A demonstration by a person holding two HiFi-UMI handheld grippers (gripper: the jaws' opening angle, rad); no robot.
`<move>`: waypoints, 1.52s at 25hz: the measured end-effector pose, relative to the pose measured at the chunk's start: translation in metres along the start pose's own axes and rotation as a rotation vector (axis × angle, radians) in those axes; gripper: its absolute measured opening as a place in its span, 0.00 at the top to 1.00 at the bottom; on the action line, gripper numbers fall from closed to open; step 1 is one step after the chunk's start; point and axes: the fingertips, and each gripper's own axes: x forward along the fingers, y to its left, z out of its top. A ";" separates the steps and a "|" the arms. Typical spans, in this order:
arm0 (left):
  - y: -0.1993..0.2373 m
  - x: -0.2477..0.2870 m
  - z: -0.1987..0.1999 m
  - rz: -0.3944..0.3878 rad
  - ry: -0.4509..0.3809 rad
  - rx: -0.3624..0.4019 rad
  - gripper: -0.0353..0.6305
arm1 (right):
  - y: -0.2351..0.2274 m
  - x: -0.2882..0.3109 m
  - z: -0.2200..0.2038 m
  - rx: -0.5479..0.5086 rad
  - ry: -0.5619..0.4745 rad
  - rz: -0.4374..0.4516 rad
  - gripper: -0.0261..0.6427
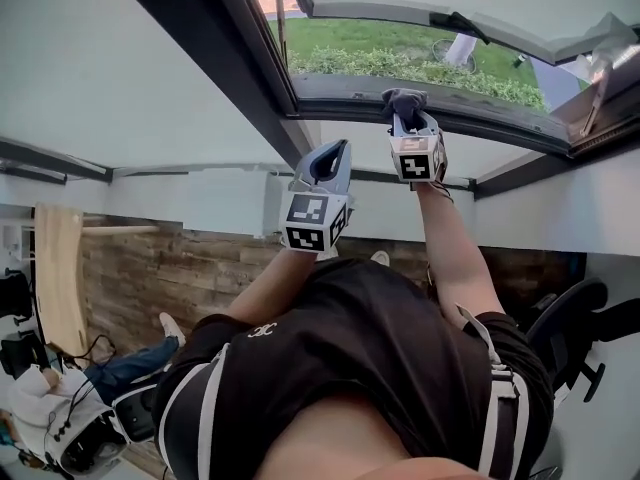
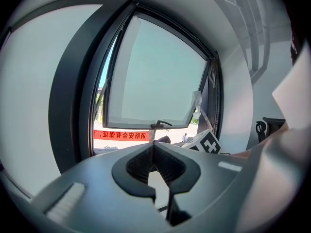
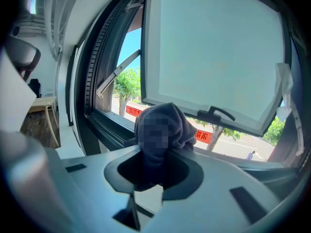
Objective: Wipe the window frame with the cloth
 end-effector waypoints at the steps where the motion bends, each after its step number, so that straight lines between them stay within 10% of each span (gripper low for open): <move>1: -0.003 0.003 0.000 -0.009 0.002 0.002 0.93 | -0.007 -0.002 -0.003 0.009 0.005 -0.013 0.83; 38: -0.056 0.044 -0.008 -0.116 0.034 0.024 0.93 | -0.216 -0.066 -0.102 0.272 0.135 -0.353 0.83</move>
